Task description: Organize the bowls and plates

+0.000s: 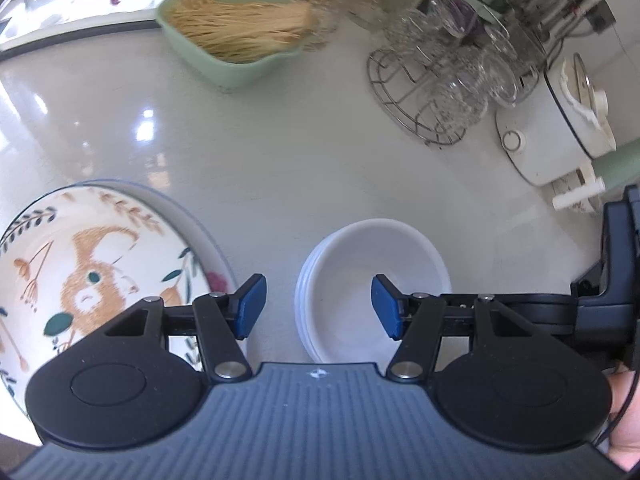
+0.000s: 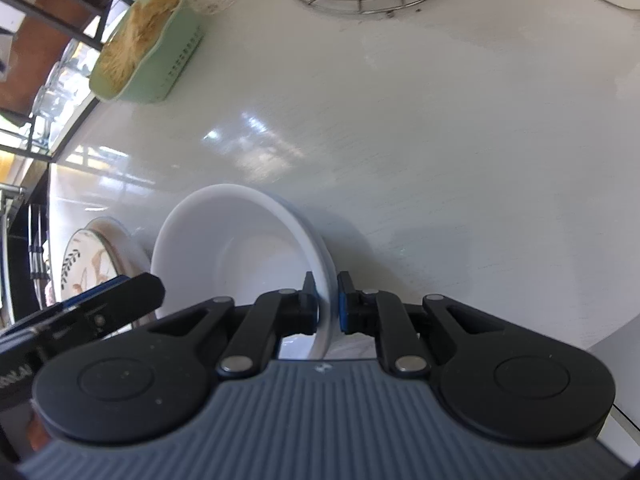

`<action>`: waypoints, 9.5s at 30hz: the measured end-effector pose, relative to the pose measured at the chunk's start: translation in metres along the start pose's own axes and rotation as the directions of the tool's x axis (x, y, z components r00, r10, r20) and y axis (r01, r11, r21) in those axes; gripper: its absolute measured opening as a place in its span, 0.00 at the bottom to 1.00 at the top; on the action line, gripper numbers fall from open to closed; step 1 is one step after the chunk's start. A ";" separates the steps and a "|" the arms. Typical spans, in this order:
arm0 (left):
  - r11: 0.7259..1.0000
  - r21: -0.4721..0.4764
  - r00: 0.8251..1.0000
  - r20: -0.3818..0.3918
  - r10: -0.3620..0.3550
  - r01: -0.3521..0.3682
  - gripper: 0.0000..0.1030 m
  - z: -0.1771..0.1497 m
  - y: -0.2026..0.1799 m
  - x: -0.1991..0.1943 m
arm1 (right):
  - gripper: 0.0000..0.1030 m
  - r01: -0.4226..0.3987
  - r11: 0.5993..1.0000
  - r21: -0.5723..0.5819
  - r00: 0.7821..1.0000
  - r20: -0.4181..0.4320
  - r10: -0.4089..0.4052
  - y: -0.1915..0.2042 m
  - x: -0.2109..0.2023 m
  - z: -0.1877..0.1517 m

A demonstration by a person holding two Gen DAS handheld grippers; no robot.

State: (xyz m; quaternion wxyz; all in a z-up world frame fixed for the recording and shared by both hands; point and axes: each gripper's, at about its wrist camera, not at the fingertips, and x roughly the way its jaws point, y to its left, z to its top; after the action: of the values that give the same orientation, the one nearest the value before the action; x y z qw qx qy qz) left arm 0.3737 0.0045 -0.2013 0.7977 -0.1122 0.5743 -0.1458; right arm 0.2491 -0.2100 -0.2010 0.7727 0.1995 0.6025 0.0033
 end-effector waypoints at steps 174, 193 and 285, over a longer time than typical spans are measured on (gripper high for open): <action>0.965 -0.137 0.815 0.516 0.263 -0.225 0.62 -0.278 0.015 -0.306 | 0.49 -0.053 0.849 -0.526 0.845 0.429 0.318 0.105 -0.190 -0.239; 0.947 -0.177 0.772 0.549 0.320 -0.267 0.93 -0.379 -0.011 -0.333 | 0.67 -0.001 0.851 -0.526 0.776 0.536 0.332 0.074 -0.218 -0.311; 0.951 -0.111 0.794 0.528 0.303 -0.289 0.97 -0.426 -0.019 -0.346 | 1.00 0.028 0.902 -0.430 0.738 0.618 0.272 0.052 -0.223 -0.363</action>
State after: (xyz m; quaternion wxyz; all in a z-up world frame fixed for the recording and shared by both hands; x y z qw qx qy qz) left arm -0.1354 0.1072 -0.0231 0.9379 -0.0673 0.3394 0.0250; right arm -0.1378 -0.1060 -0.0480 0.9578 0.0602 0.2582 0.1108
